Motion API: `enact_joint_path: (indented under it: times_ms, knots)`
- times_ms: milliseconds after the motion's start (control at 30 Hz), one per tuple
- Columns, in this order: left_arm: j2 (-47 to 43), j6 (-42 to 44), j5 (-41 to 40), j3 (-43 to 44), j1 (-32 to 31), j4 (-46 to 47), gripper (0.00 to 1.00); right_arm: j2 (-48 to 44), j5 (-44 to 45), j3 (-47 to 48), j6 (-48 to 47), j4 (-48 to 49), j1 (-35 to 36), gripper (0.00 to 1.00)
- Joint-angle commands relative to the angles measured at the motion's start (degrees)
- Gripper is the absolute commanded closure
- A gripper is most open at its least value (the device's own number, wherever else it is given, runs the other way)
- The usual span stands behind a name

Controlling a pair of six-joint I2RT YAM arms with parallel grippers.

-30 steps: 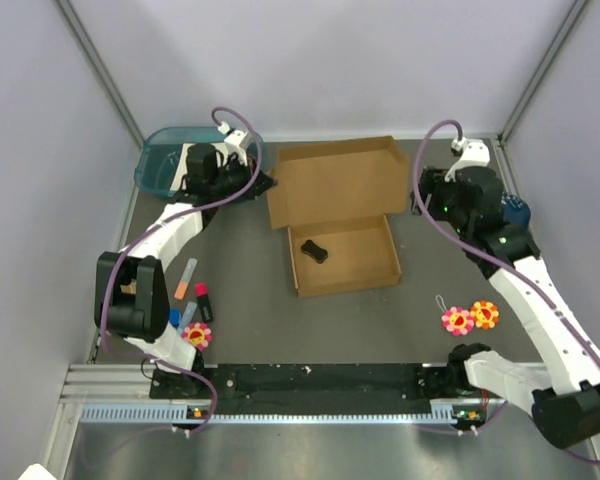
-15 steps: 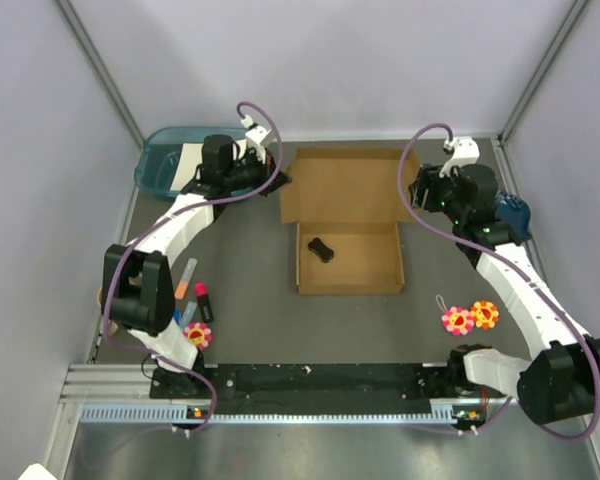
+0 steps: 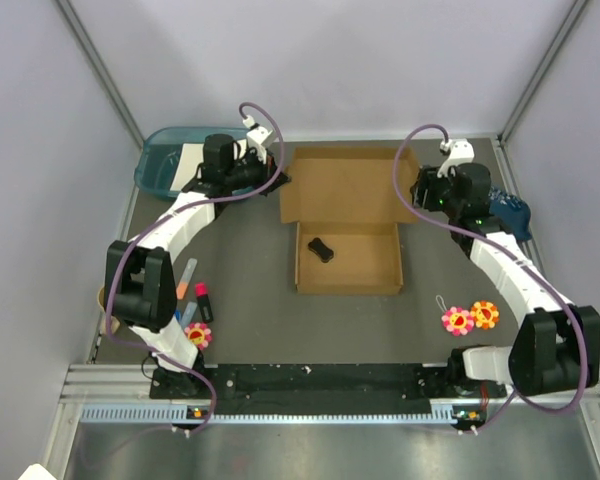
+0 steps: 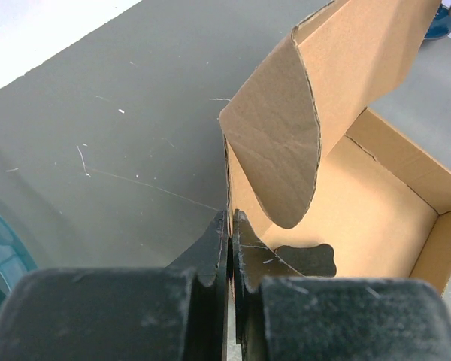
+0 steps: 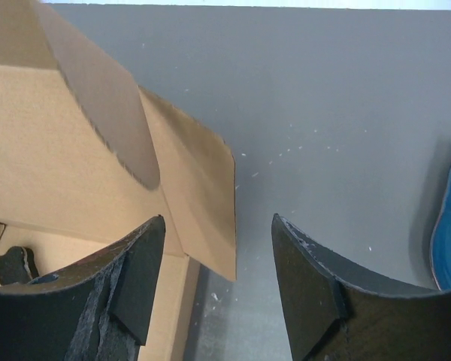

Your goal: Fold the paper box

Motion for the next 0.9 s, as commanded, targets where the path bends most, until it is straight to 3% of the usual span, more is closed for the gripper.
enact_joint_path:
  times_ms: [0,367,600,867]
  knots:
    - [-0.31,2.46,0.53,0.56,-0.37,-0.86,1.0,3.11,-2.44,6.06,-0.45,4.42,-0.39,0.41]
    - [-0.31,3.43,-0.17,0.91,-0.37,-0.95,1.0,8.21,-4.29,10.46,-0.8,4.77,-0.39,0.46]
    - [0.04,2.2,-0.44,0.82,-0.46,-0.86,1.0,7.52,-3.94,9.49,0.69,4.77,-0.48,0.65]
    - [-1.19,-0.43,-6.75,-0.41,-2.74,0.02,1.0,3.56,-2.18,4.4,5.52,5.65,-0.39,0.73]
